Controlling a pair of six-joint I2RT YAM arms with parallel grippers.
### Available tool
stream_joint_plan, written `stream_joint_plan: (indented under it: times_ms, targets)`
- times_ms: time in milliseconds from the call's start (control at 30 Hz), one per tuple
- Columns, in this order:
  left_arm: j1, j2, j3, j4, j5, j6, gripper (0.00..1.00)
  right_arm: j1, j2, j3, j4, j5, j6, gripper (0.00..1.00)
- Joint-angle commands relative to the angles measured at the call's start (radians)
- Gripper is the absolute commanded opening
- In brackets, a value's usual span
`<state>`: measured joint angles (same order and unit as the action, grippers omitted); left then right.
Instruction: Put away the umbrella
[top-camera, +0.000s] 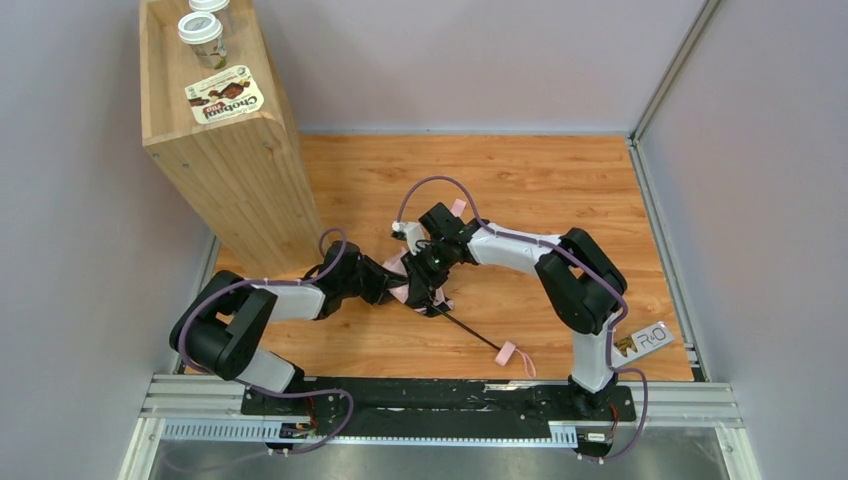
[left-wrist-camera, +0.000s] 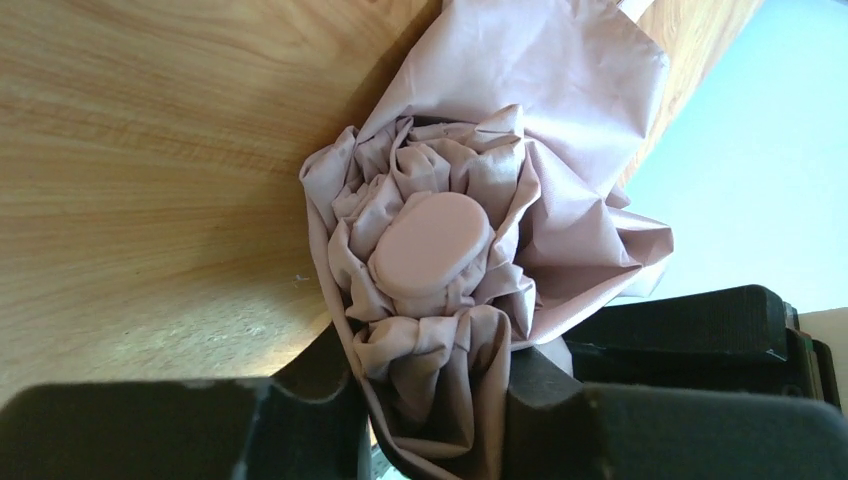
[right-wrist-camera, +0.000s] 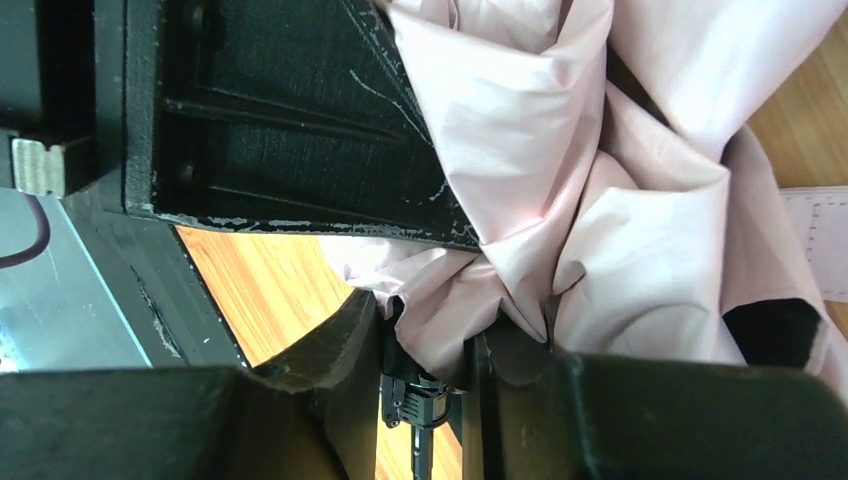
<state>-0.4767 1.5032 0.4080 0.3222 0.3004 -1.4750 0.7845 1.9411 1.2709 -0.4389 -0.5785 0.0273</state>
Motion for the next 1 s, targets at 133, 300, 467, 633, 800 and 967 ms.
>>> stream_joint_plan:
  times_ms: [133,300,467,633,800,967]
  targets:
    - [-0.011,0.126,-0.054,-0.215,-0.129,0.116,0.00,0.062,-0.025,-0.005,-0.075,0.000,0.034,0.04]
    - [-0.010,0.111,-0.048,-0.256,-0.109,0.128,0.00,0.061,-0.077,0.008,-0.104,0.143,0.085,0.57]
    - [-0.011,0.084,0.009,-0.411,-0.092,0.133,0.00,0.088,-0.191,0.005,-0.164,0.392,0.111,0.87]
    - [-0.011,0.112,0.112,-0.578,-0.054,0.145,0.00,0.211,-0.246,-0.021,-0.147,0.613,0.004,0.96]
    - [-0.011,0.150,0.158,-0.667,-0.006,0.153,0.00,0.317,-0.150,0.016,-0.078,0.872,-0.131,1.00]
    - [-0.010,0.181,0.176,-0.701,0.031,0.153,0.00,0.337,-0.079,-0.002,0.038,0.973,-0.194,1.00]
